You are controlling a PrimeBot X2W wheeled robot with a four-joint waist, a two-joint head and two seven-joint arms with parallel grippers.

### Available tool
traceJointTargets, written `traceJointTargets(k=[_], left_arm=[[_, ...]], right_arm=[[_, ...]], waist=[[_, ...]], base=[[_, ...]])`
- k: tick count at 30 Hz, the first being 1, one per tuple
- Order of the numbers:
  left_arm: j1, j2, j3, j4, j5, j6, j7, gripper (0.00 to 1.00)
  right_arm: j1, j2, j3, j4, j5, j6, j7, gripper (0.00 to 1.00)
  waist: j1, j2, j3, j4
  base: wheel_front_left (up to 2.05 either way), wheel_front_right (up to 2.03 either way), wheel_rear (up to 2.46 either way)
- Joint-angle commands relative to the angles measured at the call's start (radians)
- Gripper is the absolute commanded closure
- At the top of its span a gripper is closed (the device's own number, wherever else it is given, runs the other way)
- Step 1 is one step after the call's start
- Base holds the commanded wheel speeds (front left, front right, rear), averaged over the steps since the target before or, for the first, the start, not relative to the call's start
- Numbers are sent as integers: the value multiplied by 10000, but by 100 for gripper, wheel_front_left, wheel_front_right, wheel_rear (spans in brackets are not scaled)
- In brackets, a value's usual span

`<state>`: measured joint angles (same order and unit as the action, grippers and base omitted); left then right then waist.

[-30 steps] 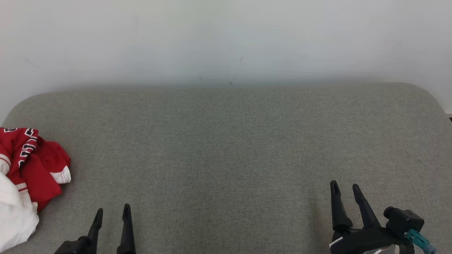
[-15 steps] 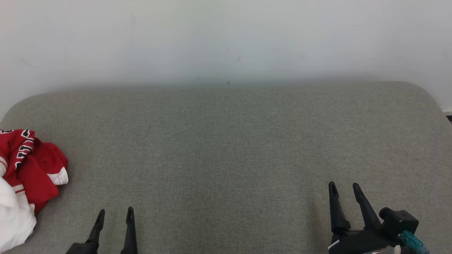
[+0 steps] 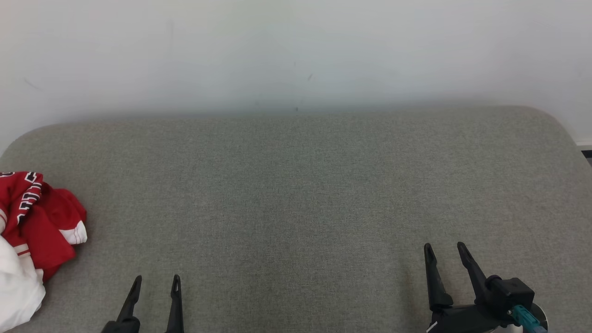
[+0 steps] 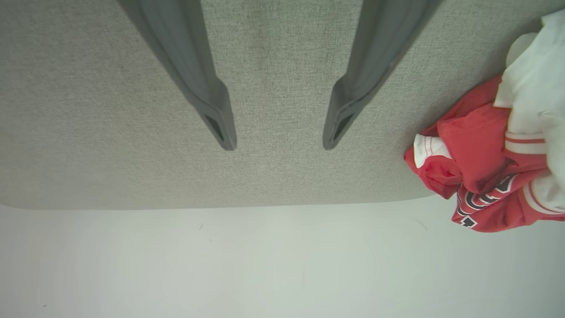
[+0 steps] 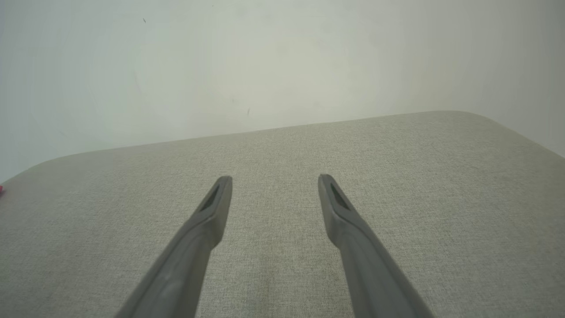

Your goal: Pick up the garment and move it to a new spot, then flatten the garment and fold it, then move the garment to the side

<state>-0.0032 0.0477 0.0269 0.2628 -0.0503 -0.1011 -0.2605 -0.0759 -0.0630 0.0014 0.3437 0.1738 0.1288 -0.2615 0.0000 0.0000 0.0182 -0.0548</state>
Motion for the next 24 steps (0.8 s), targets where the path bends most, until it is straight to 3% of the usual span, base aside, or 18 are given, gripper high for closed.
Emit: traceJointTargets(k=[1,24], left_arm=[[115,49,-23,28,88,25,-55,0],[115,46,3,110,188,-5,-55,0]], right_arm=[[31,-28,36,51,-129,36,-51,0],[50,42,-138,54,-472,36,-50,0]], waist=[[0,0,-2,-1],[0,0,37,14]], base=[[0,0,0],[0,0,0]])
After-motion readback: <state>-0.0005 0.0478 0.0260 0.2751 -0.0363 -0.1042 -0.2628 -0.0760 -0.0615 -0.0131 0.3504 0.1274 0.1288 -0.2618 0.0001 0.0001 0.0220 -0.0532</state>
